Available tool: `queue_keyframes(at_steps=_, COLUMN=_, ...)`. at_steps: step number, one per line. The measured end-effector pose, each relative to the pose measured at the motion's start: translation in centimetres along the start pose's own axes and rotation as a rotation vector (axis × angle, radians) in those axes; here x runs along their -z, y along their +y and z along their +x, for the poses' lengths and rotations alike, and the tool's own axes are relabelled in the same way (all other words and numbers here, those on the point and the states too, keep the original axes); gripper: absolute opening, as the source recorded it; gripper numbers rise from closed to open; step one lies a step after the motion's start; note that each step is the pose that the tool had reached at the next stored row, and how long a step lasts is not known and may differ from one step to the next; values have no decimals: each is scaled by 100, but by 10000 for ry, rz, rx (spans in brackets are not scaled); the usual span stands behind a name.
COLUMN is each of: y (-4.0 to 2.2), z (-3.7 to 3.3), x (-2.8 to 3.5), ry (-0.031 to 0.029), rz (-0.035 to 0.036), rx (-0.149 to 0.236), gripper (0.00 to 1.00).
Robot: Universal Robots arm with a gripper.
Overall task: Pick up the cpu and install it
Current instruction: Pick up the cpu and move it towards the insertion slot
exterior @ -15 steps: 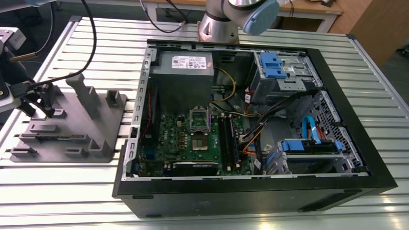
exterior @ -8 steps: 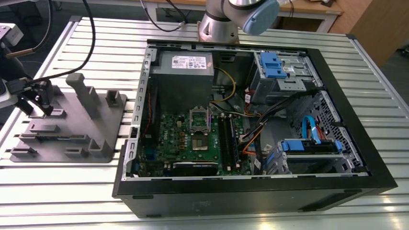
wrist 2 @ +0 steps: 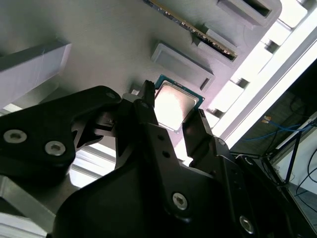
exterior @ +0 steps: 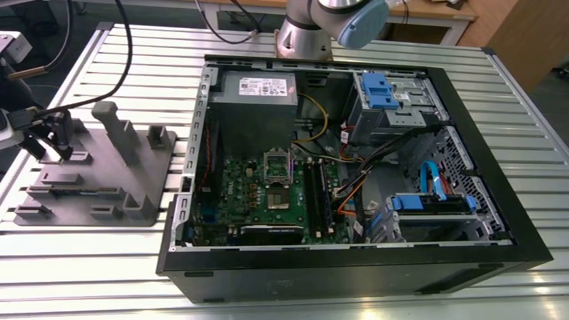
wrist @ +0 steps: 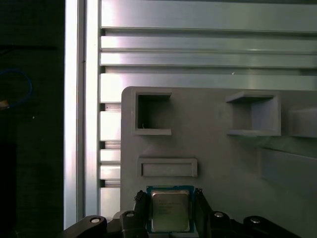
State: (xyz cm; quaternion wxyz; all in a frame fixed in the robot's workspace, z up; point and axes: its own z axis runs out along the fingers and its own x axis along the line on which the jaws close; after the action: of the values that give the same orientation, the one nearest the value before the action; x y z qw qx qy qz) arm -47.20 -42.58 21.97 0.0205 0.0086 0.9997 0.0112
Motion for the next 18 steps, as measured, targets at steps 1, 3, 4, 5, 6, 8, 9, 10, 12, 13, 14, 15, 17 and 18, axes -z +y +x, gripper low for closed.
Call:
queue_keyframes(at_steps=1, y=0, z=-1, x=15, ry=-2, rz=-1, rx=0, gripper=47)
queue_keyframes(at_steps=3, y=1, z=-3, x=56, ry=-4, rz=-2, rx=0, gripper=47)
queue_keyframes(at_steps=4, y=2, z=-4, x=80, ry=-4, rz=-2, rx=0, gripper=47)
queue_keyframes(at_steps=5, y=3, z=-4, x=101, ry=-3, rz=-1, rx=0, gripper=47)
queue_keyframes(at_steps=6, y=3, z=-5, x=119, ry=-3, rz=-1, rx=0, gripper=47)
queue_keyframes(at_steps=8, y=4, z=-7, x=162, ry=-3, rz=-2, rx=0, gripper=47)
queue_keyframes(at_steps=9, y=4, z=-8, x=183, ry=-4, rz=-2, rx=0, gripper=47)
queue_keyframes(at_steps=10, y=5, z=-9, x=202, ry=-5, rz=-3, rx=0, gripper=47)
queue_keyframes(at_steps=12, y=6, z=-10, x=247, ry=-4, rz=-2, rx=0, gripper=47)
queue_keyframes(at_steps=13, y=6, z=-11, x=267, ry=-3, rz=-2, rx=0, gripper=47)
queue_keyframes(at_steps=14, y=7, z=-12, x=286, ry=-4, rz=-2, rx=0, gripper=47)
queue_keyframes(at_steps=15, y=7, z=-13, x=305, ry=-4, rz=-2, rx=0, gripper=47)
queue_keyframes(at_steps=17, y=8, z=-15, x=348, ry=-3, rz=-2, rx=0, gripper=47)
queue_keyframes(at_steps=18, y=9, z=-15, x=371, ry=-4, rz=-2, rx=0, gripper=47)
